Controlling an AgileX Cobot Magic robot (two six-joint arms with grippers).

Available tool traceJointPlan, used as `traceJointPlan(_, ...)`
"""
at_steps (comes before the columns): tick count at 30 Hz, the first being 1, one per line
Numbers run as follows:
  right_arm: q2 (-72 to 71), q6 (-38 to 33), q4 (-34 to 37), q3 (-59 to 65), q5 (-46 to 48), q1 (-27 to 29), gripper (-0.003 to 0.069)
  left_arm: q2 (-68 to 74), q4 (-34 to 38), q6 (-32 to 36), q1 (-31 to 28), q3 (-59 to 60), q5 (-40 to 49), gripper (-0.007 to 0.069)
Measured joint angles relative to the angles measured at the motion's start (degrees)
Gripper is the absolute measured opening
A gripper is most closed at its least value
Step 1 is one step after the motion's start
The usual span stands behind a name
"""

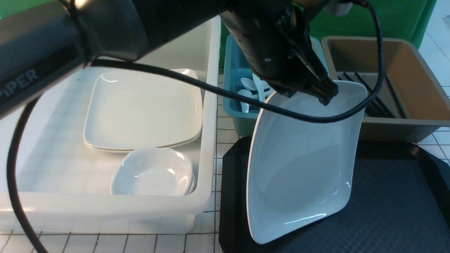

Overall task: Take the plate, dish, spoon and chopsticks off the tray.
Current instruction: Use the left arm to put the plate into the large storage box on the left

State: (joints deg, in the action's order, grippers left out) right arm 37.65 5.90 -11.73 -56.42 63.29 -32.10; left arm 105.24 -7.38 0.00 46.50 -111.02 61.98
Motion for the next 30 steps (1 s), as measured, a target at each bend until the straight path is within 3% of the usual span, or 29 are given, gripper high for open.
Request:
traceJointPlan(12, 0.00, 0.00, 0.00, 0.00, -0.13, 0.00, 0.0008, 0.00, -0.19, 0.86, 0.00, -2.57, 1.75, 0.0029)
traceJointPlan(30, 0.00, 1.95, 0.00, 0.00, -7.79, 0.00, 0.0008, -0.52, -3.13, 1.10, 0.00, -5.18, 1.23, 0.0029)
